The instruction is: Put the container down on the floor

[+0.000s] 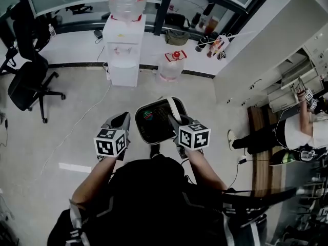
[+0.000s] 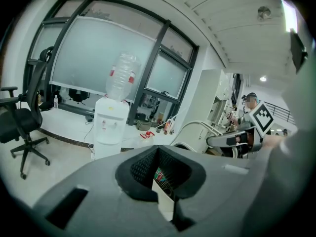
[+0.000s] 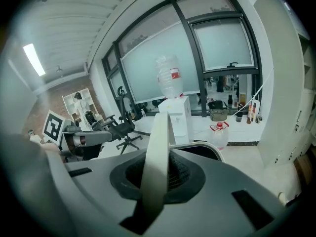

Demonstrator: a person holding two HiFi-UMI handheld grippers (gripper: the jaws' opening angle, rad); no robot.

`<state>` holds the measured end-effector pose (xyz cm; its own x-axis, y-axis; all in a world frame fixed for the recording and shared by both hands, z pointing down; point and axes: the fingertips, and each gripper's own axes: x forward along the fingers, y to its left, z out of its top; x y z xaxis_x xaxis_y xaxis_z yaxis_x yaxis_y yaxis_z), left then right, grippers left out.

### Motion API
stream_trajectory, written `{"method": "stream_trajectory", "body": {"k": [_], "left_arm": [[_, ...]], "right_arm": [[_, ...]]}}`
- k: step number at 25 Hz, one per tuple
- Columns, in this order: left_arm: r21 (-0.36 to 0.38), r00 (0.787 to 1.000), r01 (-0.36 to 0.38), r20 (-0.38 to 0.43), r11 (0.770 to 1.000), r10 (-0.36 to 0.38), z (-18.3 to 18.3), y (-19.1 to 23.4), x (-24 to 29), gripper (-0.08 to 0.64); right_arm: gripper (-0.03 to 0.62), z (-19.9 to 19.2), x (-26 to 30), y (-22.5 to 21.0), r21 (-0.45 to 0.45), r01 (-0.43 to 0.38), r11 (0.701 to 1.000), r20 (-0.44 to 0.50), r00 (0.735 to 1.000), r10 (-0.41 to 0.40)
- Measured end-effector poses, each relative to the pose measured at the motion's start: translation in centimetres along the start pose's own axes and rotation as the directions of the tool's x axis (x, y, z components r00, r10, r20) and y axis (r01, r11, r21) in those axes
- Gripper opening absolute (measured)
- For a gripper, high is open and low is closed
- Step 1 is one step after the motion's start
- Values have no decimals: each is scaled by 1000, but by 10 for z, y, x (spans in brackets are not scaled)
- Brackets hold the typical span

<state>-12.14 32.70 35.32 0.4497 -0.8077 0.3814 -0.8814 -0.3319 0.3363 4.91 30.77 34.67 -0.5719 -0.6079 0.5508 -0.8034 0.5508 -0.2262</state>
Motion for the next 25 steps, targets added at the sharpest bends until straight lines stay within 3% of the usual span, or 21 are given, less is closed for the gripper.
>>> {"method": "stream_trajectory", "body": {"k": [25], "left_arm": [[33,995,-72,-60,997,74,74,-15,166,5]], "right_arm": [[37,89,68,-145,-74,-105,992,-26,994,104]]}}
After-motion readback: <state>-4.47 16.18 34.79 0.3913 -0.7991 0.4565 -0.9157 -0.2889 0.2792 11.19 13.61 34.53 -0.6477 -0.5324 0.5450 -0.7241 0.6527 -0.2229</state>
